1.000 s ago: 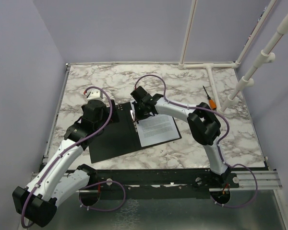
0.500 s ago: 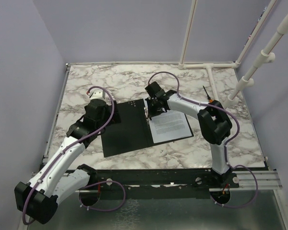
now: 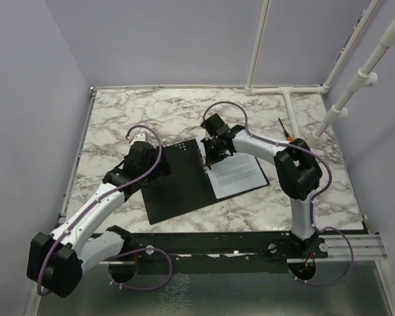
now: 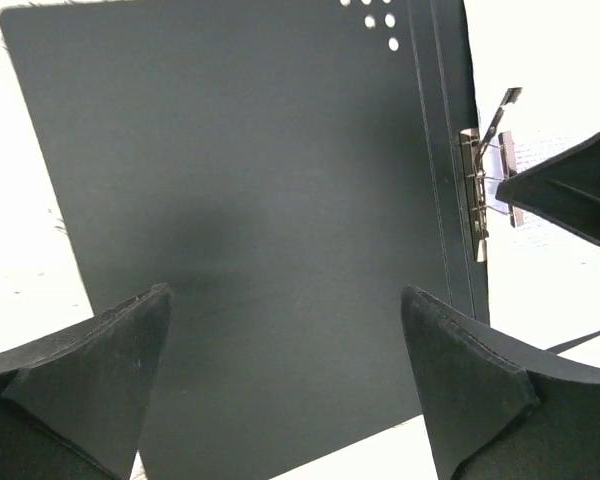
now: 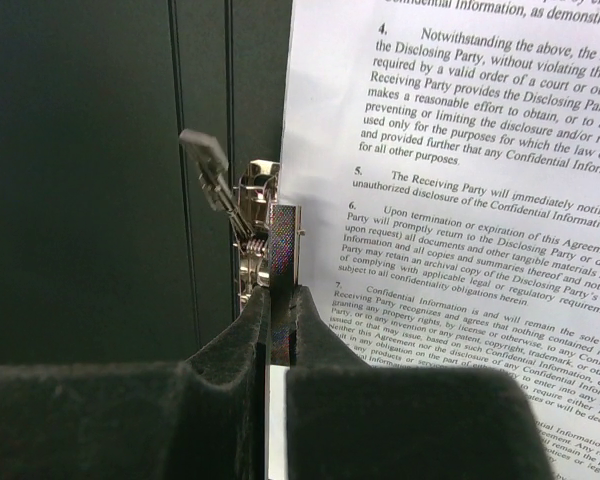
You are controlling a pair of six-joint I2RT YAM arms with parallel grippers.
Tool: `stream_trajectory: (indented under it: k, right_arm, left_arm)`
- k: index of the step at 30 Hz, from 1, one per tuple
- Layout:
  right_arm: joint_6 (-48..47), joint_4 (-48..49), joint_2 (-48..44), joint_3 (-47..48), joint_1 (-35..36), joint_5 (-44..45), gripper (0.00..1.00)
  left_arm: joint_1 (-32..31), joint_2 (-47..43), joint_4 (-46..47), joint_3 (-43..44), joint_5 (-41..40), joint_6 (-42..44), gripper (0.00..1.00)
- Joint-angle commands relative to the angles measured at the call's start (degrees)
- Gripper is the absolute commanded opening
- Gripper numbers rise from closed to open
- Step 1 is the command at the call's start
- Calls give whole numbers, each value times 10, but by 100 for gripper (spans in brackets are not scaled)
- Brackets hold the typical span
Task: Put the files into the folder
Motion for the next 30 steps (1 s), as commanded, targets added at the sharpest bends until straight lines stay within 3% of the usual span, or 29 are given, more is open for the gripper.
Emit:
stream_trajectory:
  k: [1, 13, 26, 30]
  right_arm:
    - [-13, -8, -18, -15, 1, -23, 1]
    - [-14, 0, -18, -26, 1, -26, 2]
    - [-6, 18, -25, -42, 1, -24, 20]
    - [-3, 18, -29, -43, 1, -20, 22]
  left_arm:
    - [0, 32, 60, -37, 46, -47, 96]
    - [-3, 106, 124, -78, 53, -76, 94]
    - [-3, 106, 131, -85, 50, -76, 94]
    - [-3, 106, 130, -85, 51, -75, 94]
